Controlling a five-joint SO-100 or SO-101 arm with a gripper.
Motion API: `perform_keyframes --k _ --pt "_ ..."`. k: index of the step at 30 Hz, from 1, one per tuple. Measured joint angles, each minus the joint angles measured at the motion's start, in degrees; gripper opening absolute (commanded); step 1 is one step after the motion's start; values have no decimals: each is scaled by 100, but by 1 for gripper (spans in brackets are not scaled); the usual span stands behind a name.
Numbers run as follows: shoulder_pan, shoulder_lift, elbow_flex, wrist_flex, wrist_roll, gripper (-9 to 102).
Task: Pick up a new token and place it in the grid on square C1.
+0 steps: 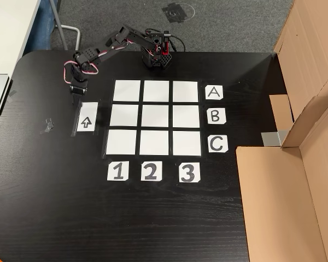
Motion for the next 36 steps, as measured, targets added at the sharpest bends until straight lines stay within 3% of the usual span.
perform_keyframes --k 36 --pt "-2804 132 -114 422 1011 -1"
